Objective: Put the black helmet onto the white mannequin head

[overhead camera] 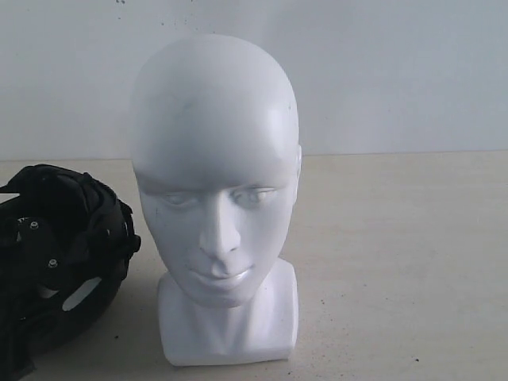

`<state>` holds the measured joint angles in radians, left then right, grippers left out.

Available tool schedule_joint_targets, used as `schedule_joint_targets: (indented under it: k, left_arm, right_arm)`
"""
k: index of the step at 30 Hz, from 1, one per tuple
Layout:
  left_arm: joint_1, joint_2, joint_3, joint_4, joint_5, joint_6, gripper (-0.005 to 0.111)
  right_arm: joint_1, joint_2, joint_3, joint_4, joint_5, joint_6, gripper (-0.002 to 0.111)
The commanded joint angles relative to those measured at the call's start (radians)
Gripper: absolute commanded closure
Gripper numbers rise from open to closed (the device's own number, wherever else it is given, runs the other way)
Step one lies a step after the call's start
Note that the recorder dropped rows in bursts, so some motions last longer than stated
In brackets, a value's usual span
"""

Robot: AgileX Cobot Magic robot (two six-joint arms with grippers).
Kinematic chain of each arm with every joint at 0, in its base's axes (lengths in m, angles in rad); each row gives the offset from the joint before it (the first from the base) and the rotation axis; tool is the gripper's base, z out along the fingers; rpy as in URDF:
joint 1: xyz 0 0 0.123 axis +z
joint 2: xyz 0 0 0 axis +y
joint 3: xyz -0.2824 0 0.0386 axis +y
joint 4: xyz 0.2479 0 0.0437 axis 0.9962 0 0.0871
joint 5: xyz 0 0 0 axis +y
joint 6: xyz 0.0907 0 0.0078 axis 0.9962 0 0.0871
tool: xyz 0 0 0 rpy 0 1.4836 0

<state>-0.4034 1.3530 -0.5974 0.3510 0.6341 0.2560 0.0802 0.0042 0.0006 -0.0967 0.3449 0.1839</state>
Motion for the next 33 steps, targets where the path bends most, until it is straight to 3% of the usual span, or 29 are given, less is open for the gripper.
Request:
schedule_joint_targets:
  k: [1,7,11,19,25,33]
  left_arm:
    - [0.002,0.002,0.013,0.019,-0.061,-0.015,0.067]
    - [0.001,0.002,0.022,0.002,-0.075,-0.040,0.102]
    - [0.013,-0.010,0.014,-0.126,-0.057,-0.030,0.102]
    - [0.129,-0.138,0.014,-0.471,-0.060,0.116,0.102]
    - [0.175,-0.359,0.014,-0.560,-0.025,0.131,0.102]
    - [0.177,-0.686,-0.025,-0.700,-0.074,0.126,0.102]
  right_arm:
    - [0.000,-0.004,-0.001,-0.003,-0.003,-0.004,0.108]
    - [0.000,-0.004,-0.001,-0.003,-0.003,-0.004,0.108]
    - [0.000,-0.004,-0.001,-0.003,-0.003,-0.004,0.108]
    - [0.000,-0.004,-0.001,-0.003,-0.003,-0.004,0.108]
    - [0.000,-0.004,-0.001,-0.003,-0.003,-0.004,0.108]
    - [0.000,-0.004,-0.001,-0.003,-0.003,-0.004,0.108]
